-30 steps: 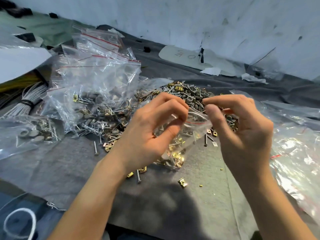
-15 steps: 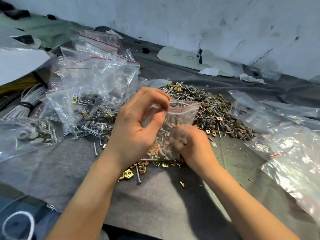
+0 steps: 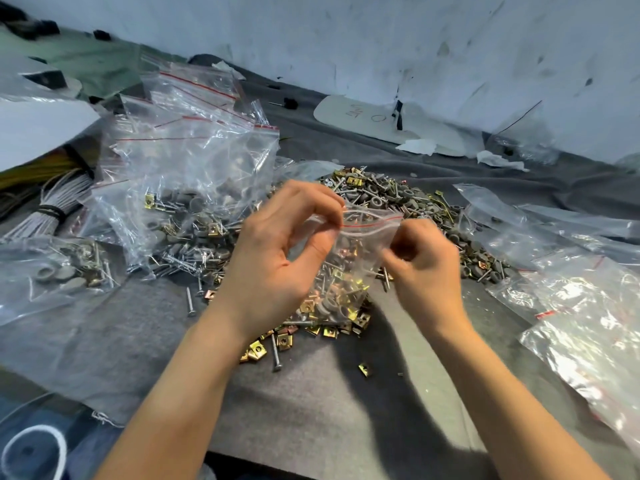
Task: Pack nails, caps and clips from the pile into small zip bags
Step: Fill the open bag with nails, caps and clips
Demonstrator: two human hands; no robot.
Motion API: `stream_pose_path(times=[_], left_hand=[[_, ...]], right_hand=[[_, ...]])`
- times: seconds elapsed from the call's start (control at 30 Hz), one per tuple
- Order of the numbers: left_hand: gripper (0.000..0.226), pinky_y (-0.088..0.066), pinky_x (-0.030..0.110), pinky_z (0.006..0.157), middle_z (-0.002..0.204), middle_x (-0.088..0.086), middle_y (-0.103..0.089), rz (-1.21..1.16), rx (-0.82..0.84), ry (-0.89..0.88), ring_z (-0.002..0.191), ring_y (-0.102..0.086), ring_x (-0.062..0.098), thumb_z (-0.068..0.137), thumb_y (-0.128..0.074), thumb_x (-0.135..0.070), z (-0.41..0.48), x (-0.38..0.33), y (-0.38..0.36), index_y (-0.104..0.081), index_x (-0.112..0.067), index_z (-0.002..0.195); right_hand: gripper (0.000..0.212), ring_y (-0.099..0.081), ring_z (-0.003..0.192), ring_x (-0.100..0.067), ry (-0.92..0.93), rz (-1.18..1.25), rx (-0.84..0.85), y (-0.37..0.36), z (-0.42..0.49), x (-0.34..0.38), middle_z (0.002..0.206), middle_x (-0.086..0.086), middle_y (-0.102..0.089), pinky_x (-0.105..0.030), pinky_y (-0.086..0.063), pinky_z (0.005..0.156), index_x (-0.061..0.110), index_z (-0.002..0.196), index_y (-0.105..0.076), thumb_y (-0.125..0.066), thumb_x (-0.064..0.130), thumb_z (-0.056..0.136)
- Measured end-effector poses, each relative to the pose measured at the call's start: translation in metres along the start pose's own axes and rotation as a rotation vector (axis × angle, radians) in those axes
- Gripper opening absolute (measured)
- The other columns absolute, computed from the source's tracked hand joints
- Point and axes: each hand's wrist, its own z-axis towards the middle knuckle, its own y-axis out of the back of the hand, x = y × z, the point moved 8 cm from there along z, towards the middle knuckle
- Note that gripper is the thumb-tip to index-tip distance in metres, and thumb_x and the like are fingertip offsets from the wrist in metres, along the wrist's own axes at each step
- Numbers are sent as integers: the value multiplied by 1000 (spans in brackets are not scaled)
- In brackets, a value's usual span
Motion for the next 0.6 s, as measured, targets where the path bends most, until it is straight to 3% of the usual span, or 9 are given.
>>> stream_pose_path(times=[0.1,0.17,0.3,0.47,0.53,0.6], left_hand=[[8,-52,41,94,109,7,-60,-49,22,-8,108,-59,20,88,-51,-16,-1,-4,-4,-57,-17,93],[7,-52,35,94,109,8,-59,-63,48,-26,108,-59,19,88,-51,-15,-1,-8,-9,-57,-18,92],[8,-52,38,92,108,10,-59,-50,67,-51,107,-59,23,89,-52,-11,-1,-11,-18,-58,-16,92],[9,-50,26,93,110,10,-59,-79,43,-23,108,-59,17,88,-51,-12,0,-10,-16,-57,-17,92],[9,-50,28,95,111,10,-59,-94,32,-12,109,-59,17,88,-50,-15,0,-9,-15,-56,-20,92],[9,-52,36,96,111,10,-59,-92,20,-12,109,-60,19,88,-51,-15,0,-8,-13,-56,-21,93]], right_hand=[[29,-62,75,-16,23,371,-160,36,7,17,82,-1,-68,-24,-49,70,23,80,-65,-65,-6,79],[25,-64,75,-11,125,493,-148,45,4,39,82,4,-68,-18,-49,71,21,85,-66,-67,-3,80],[25,-63,79,-17,268,352,-17,36,-2,62,88,0,-67,-25,-50,73,21,94,-65,-67,-1,82],[21,-62,75,-10,116,405,-158,54,3,33,82,6,-68,-18,-48,66,27,89,-67,-63,7,87],[25,-60,70,-9,60,319,-189,54,6,16,78,7,-67,-19,-47,62,29,85,-67,-61,5,86],[26,-58,69,-4,7,111,-87,37,9,-1,80,8,-66,-17,-45,62,27,84,-67,-60,1,86]])
